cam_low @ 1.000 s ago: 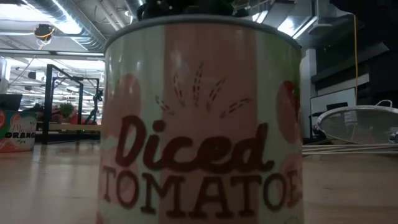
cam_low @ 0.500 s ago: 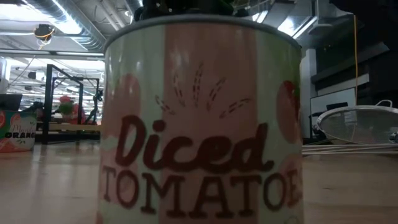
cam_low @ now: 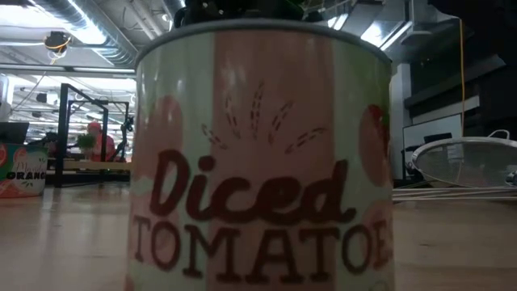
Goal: Pick and place cans onto a shelf
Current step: Put the red can on the shelf aligned with the other white can
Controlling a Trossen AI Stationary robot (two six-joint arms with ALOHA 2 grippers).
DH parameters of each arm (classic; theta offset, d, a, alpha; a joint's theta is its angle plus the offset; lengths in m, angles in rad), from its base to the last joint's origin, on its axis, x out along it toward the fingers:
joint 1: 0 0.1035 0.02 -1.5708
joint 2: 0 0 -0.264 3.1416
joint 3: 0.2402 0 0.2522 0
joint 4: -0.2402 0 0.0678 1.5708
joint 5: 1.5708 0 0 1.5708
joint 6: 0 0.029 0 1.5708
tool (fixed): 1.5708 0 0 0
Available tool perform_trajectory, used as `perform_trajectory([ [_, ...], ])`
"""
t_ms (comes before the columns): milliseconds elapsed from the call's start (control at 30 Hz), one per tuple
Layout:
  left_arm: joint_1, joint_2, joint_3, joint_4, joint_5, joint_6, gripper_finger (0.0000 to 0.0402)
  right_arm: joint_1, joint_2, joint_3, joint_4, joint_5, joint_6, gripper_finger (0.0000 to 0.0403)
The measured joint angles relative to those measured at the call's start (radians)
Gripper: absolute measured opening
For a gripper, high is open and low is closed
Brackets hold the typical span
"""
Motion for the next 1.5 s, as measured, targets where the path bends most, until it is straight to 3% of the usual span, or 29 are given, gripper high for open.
perform_trajectory([
  [867,0.0,0.0,0.0,0.0,0.0,0.0,0.0069,0.0,0.0,0.042,0.0,0.002,0.0,0.0043],
  [1167,0.0,0.026,0.0,0.001,0.003,-0.001,0.0069,0.0,-0.024,0.201,-0.166,0.002,-0.001,0.0043],
  [1500,-0.006,0.132,0.0,0.046,0.05,-0.001,0.0069,0.0,-0.165,0.213,-0.437,-0.058,0.023,0.0043],
])
